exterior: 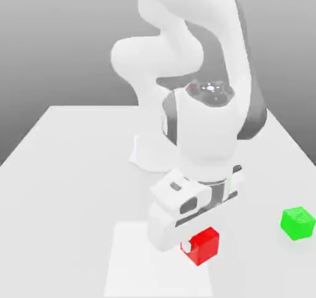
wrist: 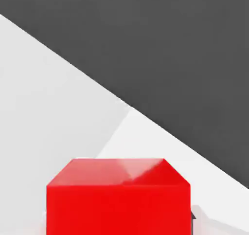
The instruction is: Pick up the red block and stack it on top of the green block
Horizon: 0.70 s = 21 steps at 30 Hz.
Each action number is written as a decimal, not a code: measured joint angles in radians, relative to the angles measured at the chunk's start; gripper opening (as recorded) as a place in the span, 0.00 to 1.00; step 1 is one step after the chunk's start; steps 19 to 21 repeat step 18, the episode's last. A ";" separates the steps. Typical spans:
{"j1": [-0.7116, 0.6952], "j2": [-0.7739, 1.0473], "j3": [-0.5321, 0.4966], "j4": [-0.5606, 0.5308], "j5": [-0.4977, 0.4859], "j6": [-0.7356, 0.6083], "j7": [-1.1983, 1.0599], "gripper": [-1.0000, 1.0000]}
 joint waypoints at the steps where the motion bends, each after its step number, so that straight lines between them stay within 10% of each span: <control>1: 0.025 -0.009 0.022 -0.001 -0.004 -0.008 0.040 0.00; 14: 0.326 0.055 0.160 -0.006 -0.099 0.059 0.464 0.00; 15: 0.332 0.084 0.151 -0.005 -0.113 0.087 0.475 1.00; 21: 0.332 0.084 0.151 -0.005 -0.113 0.087 0.475 1.00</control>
